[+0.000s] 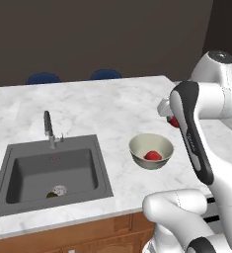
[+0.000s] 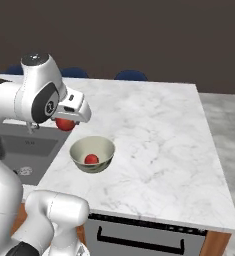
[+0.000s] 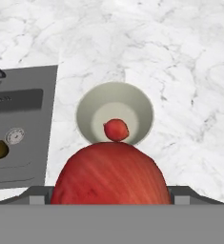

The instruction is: Pick the onions from the cabinet and place them in one bowl. Pick the avocado from the sink and place it in the other bowl.

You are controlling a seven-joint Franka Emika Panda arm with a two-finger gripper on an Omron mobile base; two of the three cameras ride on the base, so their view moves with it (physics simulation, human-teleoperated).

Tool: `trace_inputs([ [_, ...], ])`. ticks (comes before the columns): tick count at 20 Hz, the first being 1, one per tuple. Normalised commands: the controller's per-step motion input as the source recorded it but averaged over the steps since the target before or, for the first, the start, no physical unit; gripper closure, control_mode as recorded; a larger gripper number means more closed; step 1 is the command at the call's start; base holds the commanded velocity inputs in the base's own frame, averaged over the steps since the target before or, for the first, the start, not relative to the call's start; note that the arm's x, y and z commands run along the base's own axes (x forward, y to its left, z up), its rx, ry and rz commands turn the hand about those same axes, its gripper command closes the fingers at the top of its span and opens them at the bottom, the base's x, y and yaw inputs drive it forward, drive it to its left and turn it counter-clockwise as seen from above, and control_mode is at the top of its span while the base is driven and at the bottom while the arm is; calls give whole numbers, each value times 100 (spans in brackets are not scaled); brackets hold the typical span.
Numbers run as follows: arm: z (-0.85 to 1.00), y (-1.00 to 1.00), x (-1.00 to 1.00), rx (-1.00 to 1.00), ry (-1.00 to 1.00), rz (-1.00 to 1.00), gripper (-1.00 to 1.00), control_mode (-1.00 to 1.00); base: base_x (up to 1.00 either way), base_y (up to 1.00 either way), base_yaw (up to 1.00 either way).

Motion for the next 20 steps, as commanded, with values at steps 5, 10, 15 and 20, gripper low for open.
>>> trace_inputs([
  [5,0,0,0,0,0,0,100,100,60,0,12],
  [10,-23,0,61,0,8,8,100,-100,13,0,2],
  [15,-39,0,86,0,9,9,100,-100,0,0,0],
  [20,-39,0,60,0,8,5,100,-100,0,0,0],
])
